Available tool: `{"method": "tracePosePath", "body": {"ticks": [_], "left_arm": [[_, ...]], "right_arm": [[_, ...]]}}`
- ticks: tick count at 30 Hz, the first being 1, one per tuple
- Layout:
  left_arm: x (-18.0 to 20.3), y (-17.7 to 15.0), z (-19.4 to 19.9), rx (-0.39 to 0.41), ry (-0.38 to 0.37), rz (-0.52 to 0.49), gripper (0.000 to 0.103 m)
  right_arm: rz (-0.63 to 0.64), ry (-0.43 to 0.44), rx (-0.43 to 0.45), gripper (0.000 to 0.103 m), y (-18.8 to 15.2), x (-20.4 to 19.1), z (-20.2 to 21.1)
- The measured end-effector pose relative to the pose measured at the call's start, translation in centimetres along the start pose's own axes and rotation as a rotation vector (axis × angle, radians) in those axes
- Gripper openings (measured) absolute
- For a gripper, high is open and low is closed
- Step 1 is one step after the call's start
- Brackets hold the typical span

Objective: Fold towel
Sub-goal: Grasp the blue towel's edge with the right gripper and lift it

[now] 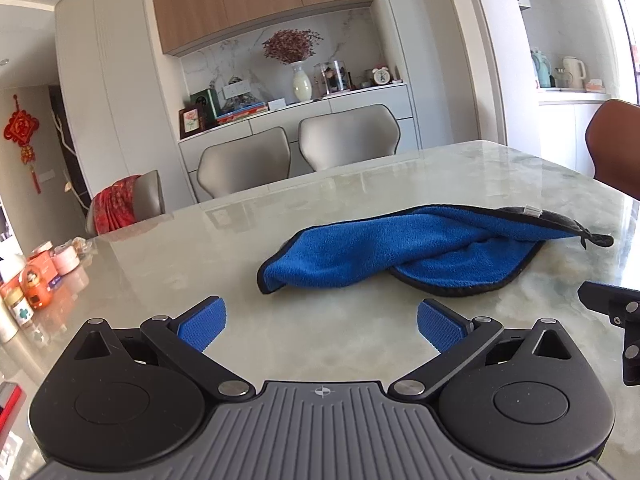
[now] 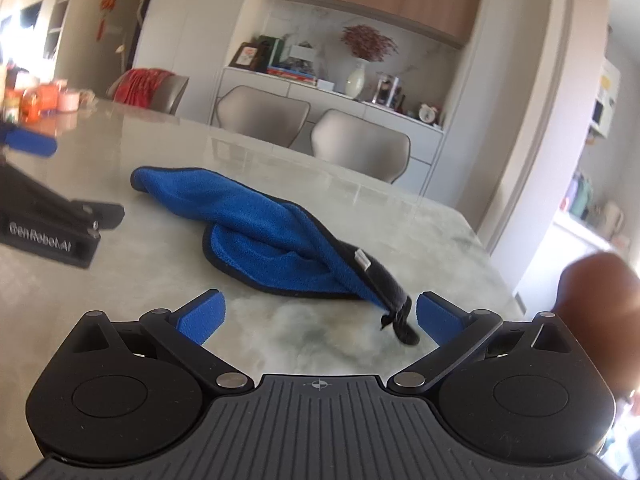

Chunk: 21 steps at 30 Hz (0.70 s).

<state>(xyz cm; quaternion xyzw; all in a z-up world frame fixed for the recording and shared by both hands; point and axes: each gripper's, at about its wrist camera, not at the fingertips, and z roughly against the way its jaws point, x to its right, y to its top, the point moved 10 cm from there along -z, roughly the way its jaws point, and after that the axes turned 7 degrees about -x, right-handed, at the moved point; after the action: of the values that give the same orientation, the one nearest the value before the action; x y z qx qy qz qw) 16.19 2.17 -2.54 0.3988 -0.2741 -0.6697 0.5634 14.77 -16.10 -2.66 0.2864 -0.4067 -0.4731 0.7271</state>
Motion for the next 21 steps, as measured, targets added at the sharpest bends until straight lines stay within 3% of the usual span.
{"method": "tracePosePath", "body": {"ticks": [7, 10, 12, 19, 21], "left_arm": [[-0.6, 0.5, -2.8, -0.028, -0.03, -0.016, 0.103], [-0.8, 0.2, -3.7, -0.037, -0.031, -0.021, 0.103], [-1.1, 0.0, -4.1, -0.043, -0.031, -0.025, 0.103], [-2.5, -0.6, -5.0, -0.049, -0.027, -0.035, 0.103], [-2.9, -0.6, -5.2, -0.052, -0.026, -0.032, 0.103]], "right_arm": [[0.209, 0.049, 0.057, 0.098, 0.6, -1.6, -2.2], [0.253, 0.111, 0.028, 0.082, 0.8, -2.7, -3.4], [0.264, 0.172, -0.004, 0.066, 1.1, -3.6, -4.2], [0.365, 0.238, -0.014, 0.054, 2.2, -6.2, -6.3], [0.405, 0.269, -0.021, 0.044, 2.3, -7.4, -6.7]]}}
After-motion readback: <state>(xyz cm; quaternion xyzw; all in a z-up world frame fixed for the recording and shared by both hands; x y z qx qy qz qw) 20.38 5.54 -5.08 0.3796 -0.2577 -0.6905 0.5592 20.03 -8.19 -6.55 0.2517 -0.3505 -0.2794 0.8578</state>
